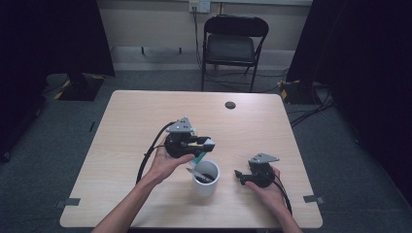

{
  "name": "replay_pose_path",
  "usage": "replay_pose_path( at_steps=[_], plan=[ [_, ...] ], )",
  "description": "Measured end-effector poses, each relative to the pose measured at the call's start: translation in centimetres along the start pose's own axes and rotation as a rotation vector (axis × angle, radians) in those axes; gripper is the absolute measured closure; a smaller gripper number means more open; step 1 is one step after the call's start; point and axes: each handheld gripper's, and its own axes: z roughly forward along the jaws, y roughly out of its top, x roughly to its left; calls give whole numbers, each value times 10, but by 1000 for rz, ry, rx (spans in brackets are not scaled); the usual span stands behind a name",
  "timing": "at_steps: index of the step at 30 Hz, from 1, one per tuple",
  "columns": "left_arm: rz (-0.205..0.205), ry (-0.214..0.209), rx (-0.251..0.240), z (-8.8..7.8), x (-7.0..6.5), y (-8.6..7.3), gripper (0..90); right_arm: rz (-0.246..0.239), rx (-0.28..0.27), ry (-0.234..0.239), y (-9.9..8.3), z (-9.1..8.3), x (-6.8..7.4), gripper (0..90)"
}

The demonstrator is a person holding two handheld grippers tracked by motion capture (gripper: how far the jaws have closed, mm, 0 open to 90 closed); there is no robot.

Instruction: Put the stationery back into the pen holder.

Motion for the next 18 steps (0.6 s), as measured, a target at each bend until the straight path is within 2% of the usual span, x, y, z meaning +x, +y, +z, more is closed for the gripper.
replay_pose_path(
  at_steps=[2,6,13,16,18],
  plan=[
    [2,-13,-3,5,-1,1,653,0,0,0,0,0,0,283],
    [7,-30,24,14,-1,-2,653,0,0,0,0,0,0,283],
    [-5,-49,27,17,-3,-2,652,-1,0,1,0,0,0,283],
    [10,-63,50,20,-4,-4,652,-1,0,1,0,0,0,283],
    [-1,-74,53,20,-2,-7,652,-1,0,1,0,0,0,283]
  ],
)
